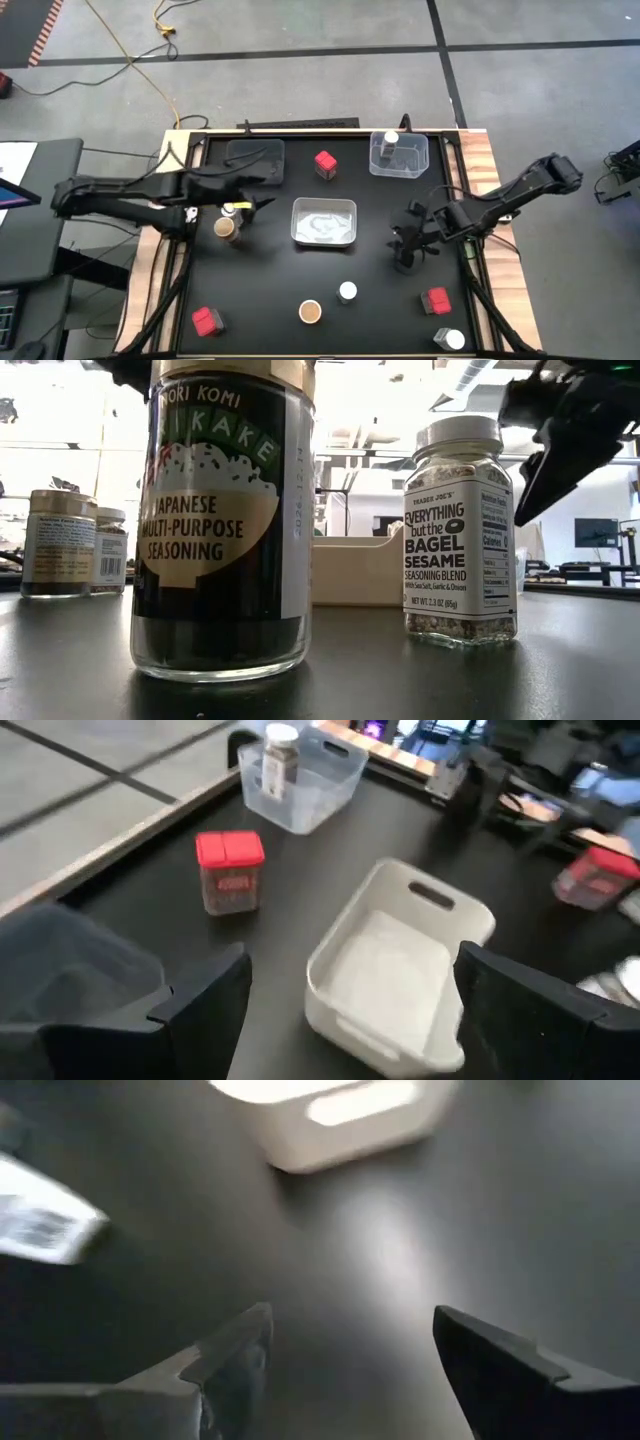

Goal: Sort spices by type
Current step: Put the red seasoning can into the gray bin

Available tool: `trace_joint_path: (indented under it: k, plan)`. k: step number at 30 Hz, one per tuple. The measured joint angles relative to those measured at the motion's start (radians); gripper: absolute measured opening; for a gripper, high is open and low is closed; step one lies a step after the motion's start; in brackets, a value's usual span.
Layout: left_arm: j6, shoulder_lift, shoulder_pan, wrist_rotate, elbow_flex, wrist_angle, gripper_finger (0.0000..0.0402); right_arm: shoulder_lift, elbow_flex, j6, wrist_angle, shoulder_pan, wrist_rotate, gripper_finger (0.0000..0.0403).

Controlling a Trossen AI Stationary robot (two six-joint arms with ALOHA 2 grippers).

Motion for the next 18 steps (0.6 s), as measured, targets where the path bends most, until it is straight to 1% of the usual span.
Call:
trace_joint_path:
  k: [2, 10, 14, 16, 18]
  plan:
    - [0.009, 0.075, -0.010, -0.031, 0.051, -0.002, 0.0334, -0.043, -0.051, -0.047, 0.080, 0.011, 0.003, 0.0302]
    - [0.145, 0.343, -0.010, -0.032, 0.281, 0.002, 0.0334, -0.199, -0.228, -0.223, 0.308, -0.021, 0.019, 0.0302]
    - [0.112, 0.449, 0.008, -0.029, 0.395, -0.018, 0.0334, -0.239, -0.302, -0.276, 0.477, -0.048, 0.013, 0.0301]
    - [0.084, 0.496, 0.031, -0.022, 0.454, -0.056, 0.0334, -0.248, -0.323, -0.301, 0.528, -0.058, -0.025, 0.0301]
    - [0.073, 0.543, 0.064, 0.011, 0.509, -0.108, 0.0334, -0.249, -0.335, -0.316, 0.548, -0.063, -0.058, 0.0301]
